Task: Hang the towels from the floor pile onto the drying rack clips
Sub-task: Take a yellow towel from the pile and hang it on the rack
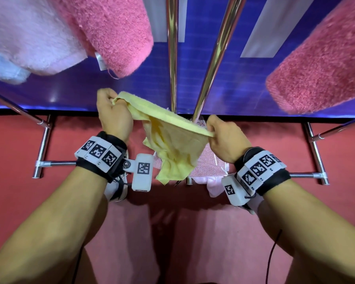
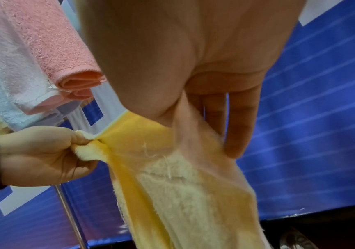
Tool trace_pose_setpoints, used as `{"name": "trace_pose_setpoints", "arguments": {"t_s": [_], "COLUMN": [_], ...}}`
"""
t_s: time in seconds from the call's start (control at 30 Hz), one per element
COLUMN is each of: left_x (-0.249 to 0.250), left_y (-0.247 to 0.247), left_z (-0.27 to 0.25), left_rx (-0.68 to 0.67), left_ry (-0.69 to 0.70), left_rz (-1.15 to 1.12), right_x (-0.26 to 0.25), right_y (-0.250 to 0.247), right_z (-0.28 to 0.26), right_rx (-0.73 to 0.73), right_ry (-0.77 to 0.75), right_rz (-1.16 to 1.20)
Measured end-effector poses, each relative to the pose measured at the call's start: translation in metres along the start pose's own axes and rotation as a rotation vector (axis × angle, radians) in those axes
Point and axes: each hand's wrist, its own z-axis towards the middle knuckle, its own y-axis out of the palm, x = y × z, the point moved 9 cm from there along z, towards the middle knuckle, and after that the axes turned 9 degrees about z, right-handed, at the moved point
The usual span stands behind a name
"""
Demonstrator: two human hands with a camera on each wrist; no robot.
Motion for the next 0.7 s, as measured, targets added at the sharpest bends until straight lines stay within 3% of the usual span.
{"name": "trace_pose_setpoints", "arguments": {"t_s": [0.17, 0.37, 0.47, 0.57, 0.7], "left_x": [-0.004, -0.015, -0.011, -0.004, 0.006], "left_y": [-0.008, 0.043, 0.058, 0.065, 0.065], "left_z": [0.009, -0.013, -0.027, -0.036, -0.04], "left_rx": [0.034, -0.385, -0.475, -0.503, -0.462], "left_ry": [-0.013, 0.024, 0.065, 0.096, 0.087], "left_rz": [0.026, 0.254, 0.294, 0.294, 0.263], "right_x": [0.006, 0.015, 0.017, 0.015, 0.011], "right_y": [-0.016, -0.007, -0.008, -0.007, -0.026], "right_z": [0.002, 0.012, 0.013, 0.01, 0.005], "right_rx": [0.102, 0.093, 0.116, 0.151, 0.324], "right_ry": [-0.031, 0.076, 0.112, 0.124, 0.135], "right_rz": [0.066, 0.137, 0.244, 0.481, 0.731]}}
